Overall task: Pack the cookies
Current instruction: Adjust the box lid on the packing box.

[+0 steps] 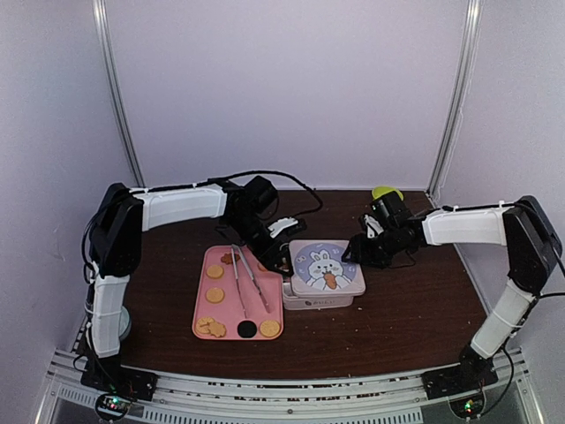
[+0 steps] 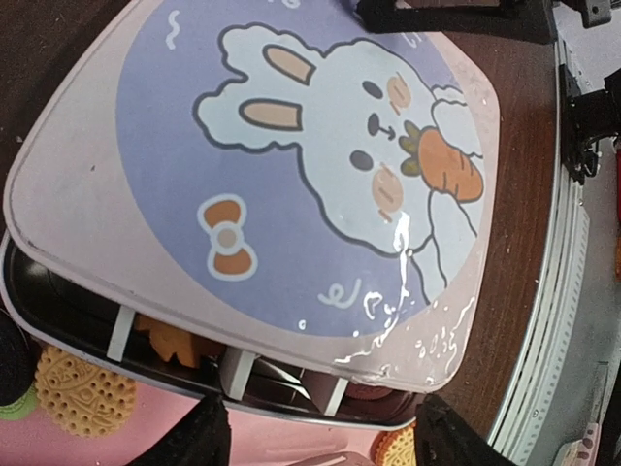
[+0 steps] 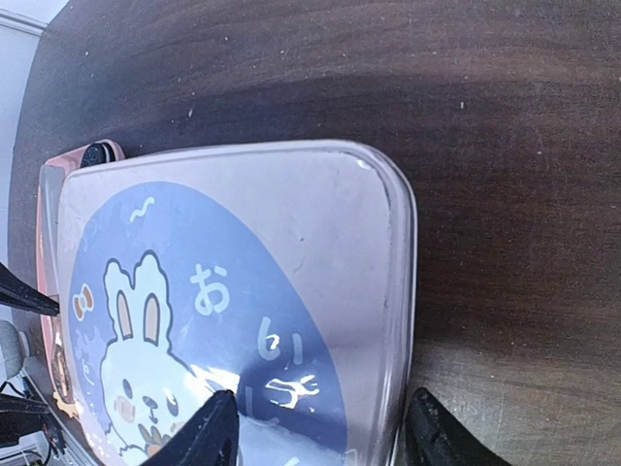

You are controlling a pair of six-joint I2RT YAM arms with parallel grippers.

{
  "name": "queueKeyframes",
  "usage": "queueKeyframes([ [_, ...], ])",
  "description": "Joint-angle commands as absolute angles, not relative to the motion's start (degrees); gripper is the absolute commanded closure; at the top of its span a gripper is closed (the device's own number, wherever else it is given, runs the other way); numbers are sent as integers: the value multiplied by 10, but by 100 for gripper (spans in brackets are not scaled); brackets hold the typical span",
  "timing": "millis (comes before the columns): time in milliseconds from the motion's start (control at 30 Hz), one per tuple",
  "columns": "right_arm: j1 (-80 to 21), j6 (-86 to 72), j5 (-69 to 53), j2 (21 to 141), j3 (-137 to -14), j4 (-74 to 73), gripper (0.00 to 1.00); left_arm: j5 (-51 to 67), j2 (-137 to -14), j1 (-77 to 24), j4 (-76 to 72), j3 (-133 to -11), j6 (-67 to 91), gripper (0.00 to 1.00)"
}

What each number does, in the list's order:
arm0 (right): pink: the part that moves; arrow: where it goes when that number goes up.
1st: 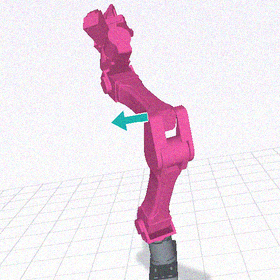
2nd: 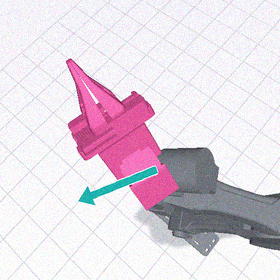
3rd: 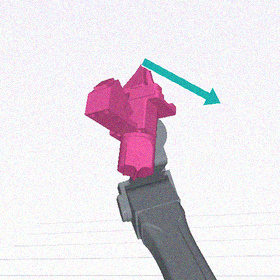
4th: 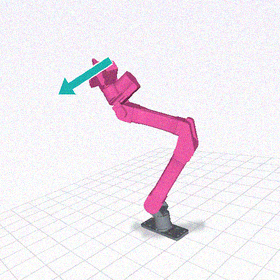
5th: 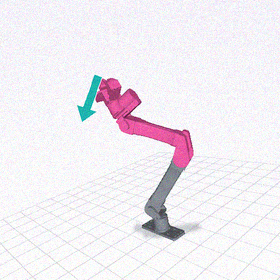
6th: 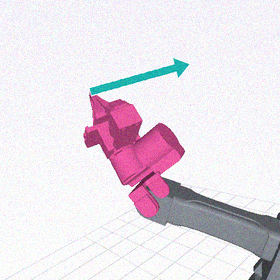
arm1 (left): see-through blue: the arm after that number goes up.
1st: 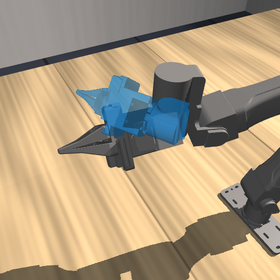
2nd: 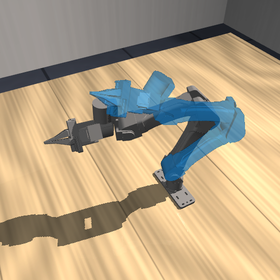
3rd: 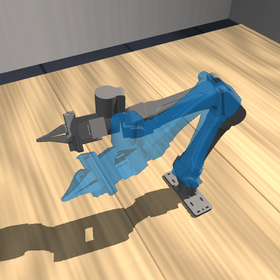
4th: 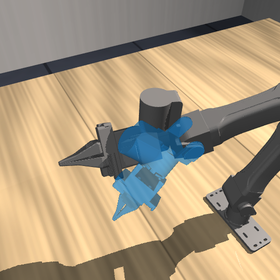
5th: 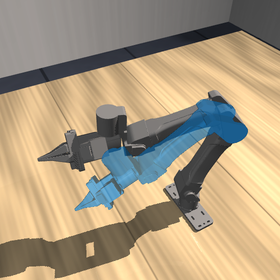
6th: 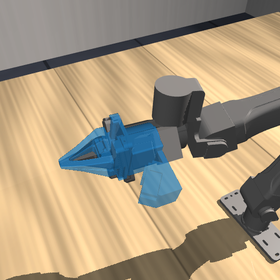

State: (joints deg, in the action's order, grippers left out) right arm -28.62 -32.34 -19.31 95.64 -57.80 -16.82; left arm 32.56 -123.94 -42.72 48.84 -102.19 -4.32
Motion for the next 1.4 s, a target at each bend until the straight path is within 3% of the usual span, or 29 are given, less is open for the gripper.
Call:
queueKeyframes([
  [0, -294, -335, -223, 968, -569, -125, 41, 369, -1255, -424, 463, -1037, -29, 33],
  [200, -308, -334, -220, 971, -573, -128, 42, 359, -1245, -421, 463, -1034, -28, 31],
  [333, -321, -327, -204, 976, -590, -148, 42, 303, -1220, -417, 452, -1016, -15, 25],
  [533, -338, -313, -178, 990, -621, -182, 43, 218, -1177, -412, 413, -965, 8, 23],
  [833, -353, -298, -139, 990, -650, -223, 45, 246, -1199, -411, 403, -959, 11, 22],
  [1200, -372, -299, -118, 961, -656, -234, 46, 279, -1244, -408, 409, -988, 7, 45],
  [1367, -373, -302, -118, 959, -656, -232, 46, 251, -1244, -400, 410, -981, 8, 48],
])
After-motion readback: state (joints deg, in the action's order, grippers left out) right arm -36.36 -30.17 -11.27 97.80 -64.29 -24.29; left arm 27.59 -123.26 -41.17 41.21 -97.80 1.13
